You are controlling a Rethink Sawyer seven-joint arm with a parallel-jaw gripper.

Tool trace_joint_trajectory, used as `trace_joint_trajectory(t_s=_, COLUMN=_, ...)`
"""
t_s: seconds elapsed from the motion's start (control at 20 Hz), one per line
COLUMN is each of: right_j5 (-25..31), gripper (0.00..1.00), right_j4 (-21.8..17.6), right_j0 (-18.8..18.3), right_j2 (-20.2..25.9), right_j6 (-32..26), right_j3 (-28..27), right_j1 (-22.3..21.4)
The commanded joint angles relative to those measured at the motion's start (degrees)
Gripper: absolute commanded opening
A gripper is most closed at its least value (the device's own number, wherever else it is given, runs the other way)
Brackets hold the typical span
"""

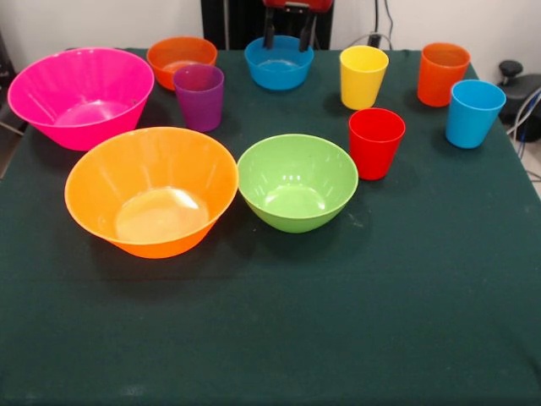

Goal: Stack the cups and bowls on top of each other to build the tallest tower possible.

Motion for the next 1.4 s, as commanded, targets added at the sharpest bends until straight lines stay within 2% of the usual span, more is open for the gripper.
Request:
trace_joint_trajectory(t_s=0.05, right_j5=9.6, gripper=1.00, right_j4=4.5, right_j0=3.2, right_j2=5.3, right_j6=9.7, right_j3=0.2, right_j1=-3.6)
trace_joint_trajectory(t_s=0.4, right_j5=11.9, gripper=1.00, right_j4=7.6, right_j0=7.1, right_j2=4.4, right_j6=11.8, right_j3=-0.3, right_j1=-4.5)
trace_joint_trajectory(t_s=0.6, right_j5=11.0, gripper=1.00, right_j4=8.4, right_j0=8.5, right_j2=3.7, right_j6=12.0, right_j3=-2.0, right_j1=-2.3)
trace_joint_trajectory(t_s=0.9, right_j5=8.3, gripper=1.00, right_j4=8.0, right_j0=8.7, right_j2=3.4, right_j6=11.8, right_j3=-3.7, right_j1=1.2)
trace_joint_trajectory(t_s=1.1, right_j5=6.3, gripper=1.00, right_j4=6.4, right_j0=7.1, right_j2=3.9, right_j6=11.0, right_j3=-4.5, right_j1=3.5)
trace_joint_trajectory(t_s=1.4, right_j5=5.1, gripper=1.00, right_j4=4.7, right_j0=4.9, right_j2=4.3, right_j6=10.5, right_j3=-1.8, right_j1=2.4)
